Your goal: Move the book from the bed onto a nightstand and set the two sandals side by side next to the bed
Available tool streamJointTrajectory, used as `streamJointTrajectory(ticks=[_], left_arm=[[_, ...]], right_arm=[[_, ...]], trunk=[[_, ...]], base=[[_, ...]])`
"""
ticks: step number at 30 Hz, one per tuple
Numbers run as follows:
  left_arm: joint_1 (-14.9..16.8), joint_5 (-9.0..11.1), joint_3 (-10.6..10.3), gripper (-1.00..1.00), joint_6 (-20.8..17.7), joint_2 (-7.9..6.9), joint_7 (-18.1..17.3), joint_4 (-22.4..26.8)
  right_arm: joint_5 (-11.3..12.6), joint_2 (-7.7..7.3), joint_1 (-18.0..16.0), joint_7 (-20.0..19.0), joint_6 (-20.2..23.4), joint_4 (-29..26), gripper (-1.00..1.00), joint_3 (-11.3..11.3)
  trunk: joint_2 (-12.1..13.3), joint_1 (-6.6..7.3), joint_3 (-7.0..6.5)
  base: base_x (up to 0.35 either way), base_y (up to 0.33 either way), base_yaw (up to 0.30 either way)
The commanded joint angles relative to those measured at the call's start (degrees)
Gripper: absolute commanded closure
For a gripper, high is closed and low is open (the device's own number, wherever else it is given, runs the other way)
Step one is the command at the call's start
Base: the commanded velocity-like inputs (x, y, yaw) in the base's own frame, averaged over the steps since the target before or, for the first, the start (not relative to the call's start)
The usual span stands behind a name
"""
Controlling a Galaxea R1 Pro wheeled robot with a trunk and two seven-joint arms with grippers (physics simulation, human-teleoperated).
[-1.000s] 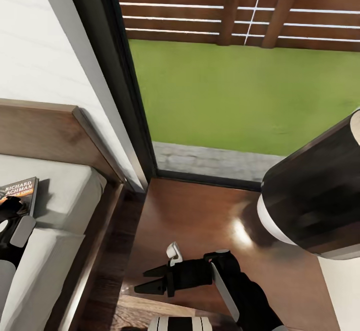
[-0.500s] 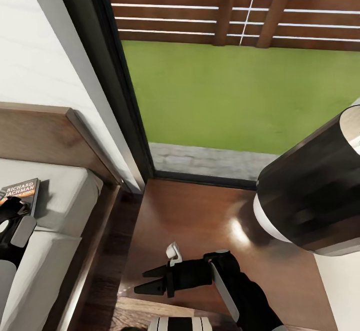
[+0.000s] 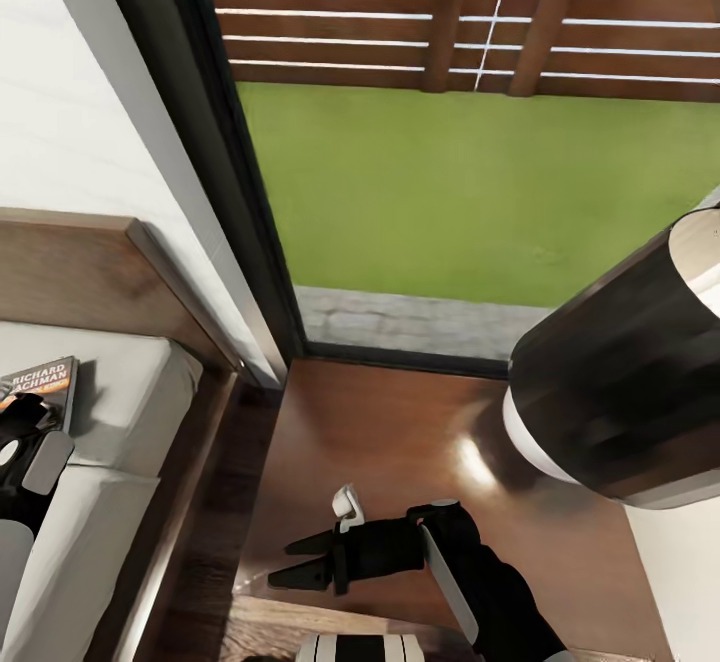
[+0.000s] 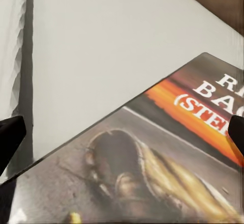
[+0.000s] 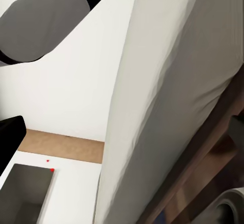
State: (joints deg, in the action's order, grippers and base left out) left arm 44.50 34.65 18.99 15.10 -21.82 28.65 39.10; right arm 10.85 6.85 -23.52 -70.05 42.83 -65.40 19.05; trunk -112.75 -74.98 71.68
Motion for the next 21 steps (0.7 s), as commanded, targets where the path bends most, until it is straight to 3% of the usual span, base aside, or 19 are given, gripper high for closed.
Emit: streamJointTrajectory(ticks=[1, 21], left_arm=[[0.0, 1.3, -0.2, -1.0, 0.2, 0.02, -0.2, -0.1], [0.0, 1.3, -0.2, -1.0, 0.2, 0.02, -0.2, -0.1]], right_arm=[[0.3, 0.0, 0.0, 0.1, 0.4, 0.0, -1.0, 0.0], [0.4, 0.0, 0.0, 0.0, 0.3, 0.0, -1.0, 0.0]], trunk=[[0.0, 0.0, -0.02], [0.0, 0.0, -0.14]], base=[[0.0, 0.0, -0.16], [0.0, 0.0, -0.019]])
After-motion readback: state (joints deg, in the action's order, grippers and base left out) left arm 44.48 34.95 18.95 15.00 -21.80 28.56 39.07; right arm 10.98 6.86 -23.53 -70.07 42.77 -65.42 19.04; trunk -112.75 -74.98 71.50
